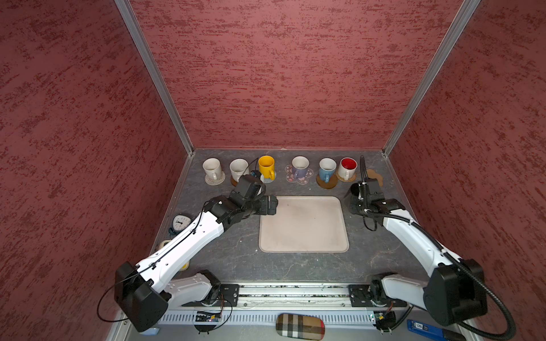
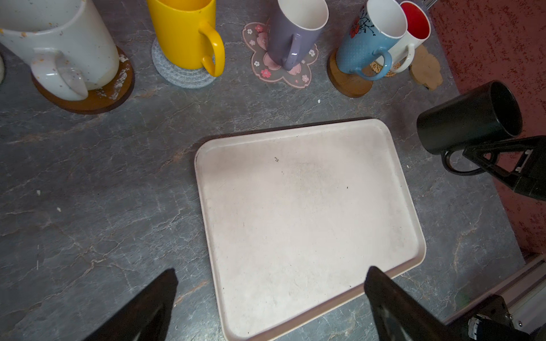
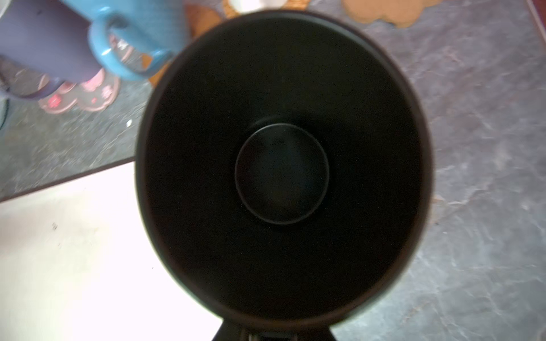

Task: Place cups on coasters
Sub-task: Pick up the cup from the tray.

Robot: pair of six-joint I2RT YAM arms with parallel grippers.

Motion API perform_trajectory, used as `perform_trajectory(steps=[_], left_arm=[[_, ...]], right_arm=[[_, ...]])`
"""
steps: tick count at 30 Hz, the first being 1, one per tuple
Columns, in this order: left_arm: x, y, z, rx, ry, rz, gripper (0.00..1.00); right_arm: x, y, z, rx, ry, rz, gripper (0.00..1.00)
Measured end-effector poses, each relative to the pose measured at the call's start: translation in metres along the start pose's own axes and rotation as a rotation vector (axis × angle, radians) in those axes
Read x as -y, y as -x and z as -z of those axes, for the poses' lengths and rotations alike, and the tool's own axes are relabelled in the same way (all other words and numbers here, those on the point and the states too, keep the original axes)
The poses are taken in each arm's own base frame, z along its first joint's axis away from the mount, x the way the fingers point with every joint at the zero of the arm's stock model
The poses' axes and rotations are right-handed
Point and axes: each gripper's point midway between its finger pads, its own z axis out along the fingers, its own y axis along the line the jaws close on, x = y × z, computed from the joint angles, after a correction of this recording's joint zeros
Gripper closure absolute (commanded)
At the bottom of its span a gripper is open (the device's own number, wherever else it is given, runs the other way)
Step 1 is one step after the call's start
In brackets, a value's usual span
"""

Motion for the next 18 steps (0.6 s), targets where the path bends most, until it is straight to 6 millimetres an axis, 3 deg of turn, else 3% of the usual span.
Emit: perform_trajectory(steps=[5, 9, 18], left_arm=[[0.014, 0.023, -0.014, -0.010, -0.018, -0.014, 0.01], [0.026, 0.057, -0.027, 0.016, -0.043, -0.020, 0.01], [0.037, 0.121, -0.070, 0.061, -0.089, 0.000, 0.01]], right_arm=[[0.020, 0.020, -0.010, -0.009, -0.032, -0.068, 1.00], [0.038, 0.039, -0.018, -0.001, -0.063, -0.123, 1.00], [0.058, 0.099, -0.044, 0.043, -0.110, -0.148, 1.00]])
